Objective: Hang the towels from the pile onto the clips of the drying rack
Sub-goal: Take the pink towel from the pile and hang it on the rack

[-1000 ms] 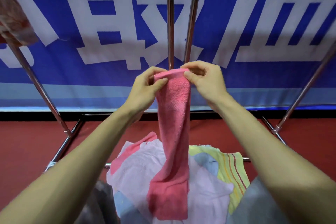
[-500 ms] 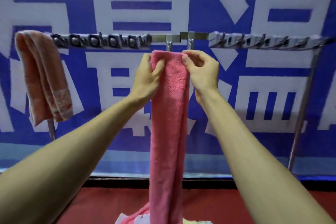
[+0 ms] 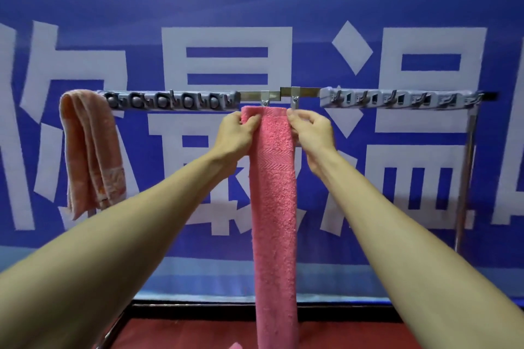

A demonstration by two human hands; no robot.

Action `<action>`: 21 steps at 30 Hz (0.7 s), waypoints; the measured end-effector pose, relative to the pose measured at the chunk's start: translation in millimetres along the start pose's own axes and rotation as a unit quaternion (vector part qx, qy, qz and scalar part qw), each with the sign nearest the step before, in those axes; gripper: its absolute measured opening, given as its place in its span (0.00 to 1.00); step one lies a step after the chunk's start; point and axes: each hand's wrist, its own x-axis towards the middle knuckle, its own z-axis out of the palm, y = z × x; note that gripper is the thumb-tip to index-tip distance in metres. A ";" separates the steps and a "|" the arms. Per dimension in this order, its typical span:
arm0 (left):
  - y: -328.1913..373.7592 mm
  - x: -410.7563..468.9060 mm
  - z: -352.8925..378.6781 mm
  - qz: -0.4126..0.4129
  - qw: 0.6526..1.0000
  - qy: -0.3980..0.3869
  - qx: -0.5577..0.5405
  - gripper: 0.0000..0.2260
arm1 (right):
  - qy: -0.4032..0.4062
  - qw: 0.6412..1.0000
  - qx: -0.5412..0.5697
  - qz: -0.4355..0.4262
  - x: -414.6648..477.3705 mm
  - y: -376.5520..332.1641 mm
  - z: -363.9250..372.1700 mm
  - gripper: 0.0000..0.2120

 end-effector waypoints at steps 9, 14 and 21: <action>-5.1 18.7 -2.5 -0.094 0.988 0.083 -0.094 0.07 | -0.277 0.944 0.059 0.171 -41.9 60.1 -10.8 0.32; -10.6 24.6 -19.4 -0.137 0.971 0.156 -0.121 0.06 | -0.359 0.918 -0.018 0.166 -58.1 81.6 -20.6 0.15; -34.8 19.9 -42.8 -0.240 0.884 0.290 -0.277 0.12 | -0.370 0.911 -0.049 0.178 -68.6 101.1 -21.9 0.07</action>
